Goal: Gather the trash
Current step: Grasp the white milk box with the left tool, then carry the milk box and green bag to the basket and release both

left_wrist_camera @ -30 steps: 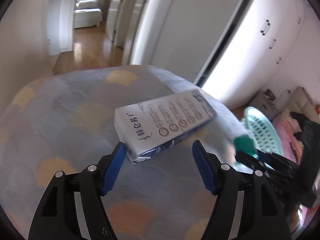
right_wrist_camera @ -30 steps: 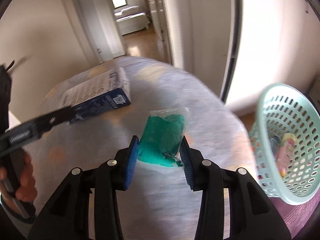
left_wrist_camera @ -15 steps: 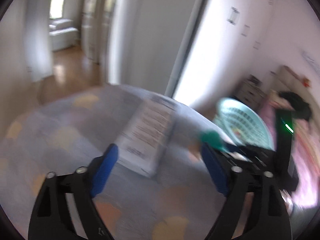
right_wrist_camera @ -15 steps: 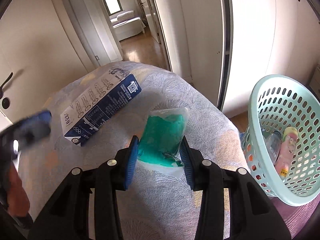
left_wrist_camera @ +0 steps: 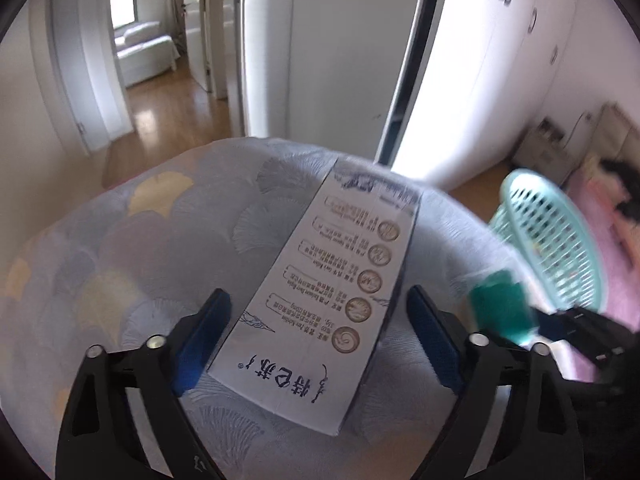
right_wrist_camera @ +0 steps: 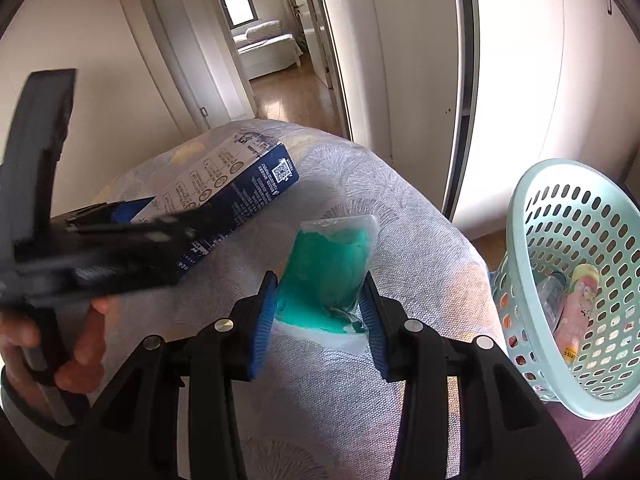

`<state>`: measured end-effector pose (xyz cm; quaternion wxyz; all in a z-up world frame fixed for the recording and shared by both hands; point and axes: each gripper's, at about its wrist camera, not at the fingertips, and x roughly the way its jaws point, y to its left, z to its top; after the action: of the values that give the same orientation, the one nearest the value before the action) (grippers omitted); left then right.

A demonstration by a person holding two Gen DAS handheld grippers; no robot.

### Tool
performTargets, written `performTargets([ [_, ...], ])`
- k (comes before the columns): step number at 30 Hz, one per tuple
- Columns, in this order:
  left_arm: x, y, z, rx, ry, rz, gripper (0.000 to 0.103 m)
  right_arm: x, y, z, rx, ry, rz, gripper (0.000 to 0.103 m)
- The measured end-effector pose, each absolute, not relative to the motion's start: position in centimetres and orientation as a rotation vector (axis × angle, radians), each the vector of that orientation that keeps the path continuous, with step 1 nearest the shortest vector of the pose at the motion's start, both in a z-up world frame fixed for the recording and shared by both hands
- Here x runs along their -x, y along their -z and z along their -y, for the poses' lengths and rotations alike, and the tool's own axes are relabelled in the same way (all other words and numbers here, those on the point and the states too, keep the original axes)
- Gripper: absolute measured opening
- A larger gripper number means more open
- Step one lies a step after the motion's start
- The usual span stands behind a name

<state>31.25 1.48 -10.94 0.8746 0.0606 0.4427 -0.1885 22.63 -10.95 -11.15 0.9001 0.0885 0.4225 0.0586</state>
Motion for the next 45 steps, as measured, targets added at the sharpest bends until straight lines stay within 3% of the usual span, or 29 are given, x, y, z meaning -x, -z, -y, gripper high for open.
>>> performTargets([
  [3,-30.8,10.9,-1.4,-0.135,0.351,-0.937,0.075,-22.6,11.1,11.0,-0.184,-0.126,-0.871,0.038],
  [7,-30.2,9.9,-2.0,-0.089,0.356,-0.931,0.063,-22.5,11.1,11.0,-0.180,-0.131,-0.867,0.038],
  [14,-27.3,8.3,-3.6,0.037,0.335,-0.903,0.055,-21.2,10.3,11.9,-0.225,-0.143,-0.811,0.038],
  [23,-22.1,4.8,-3.1,0.087,0.396,-0.819,0.055,-16.3,5.6,12.4,-0.190,-0.203,-0.708,0.038],
  [32,-17.7,-1.4,3.7,0.085,0.563,-0.662,0.055,-11.8,-1.1,19.7,-0.222,-0.076,-0.551,0.038],
  [45,-18.8,0.5,17.8,0.000,0.710,-0.708,0.055,-11.6,1.5,32.6,-0.338,0.148,-0.601,0.038],
])
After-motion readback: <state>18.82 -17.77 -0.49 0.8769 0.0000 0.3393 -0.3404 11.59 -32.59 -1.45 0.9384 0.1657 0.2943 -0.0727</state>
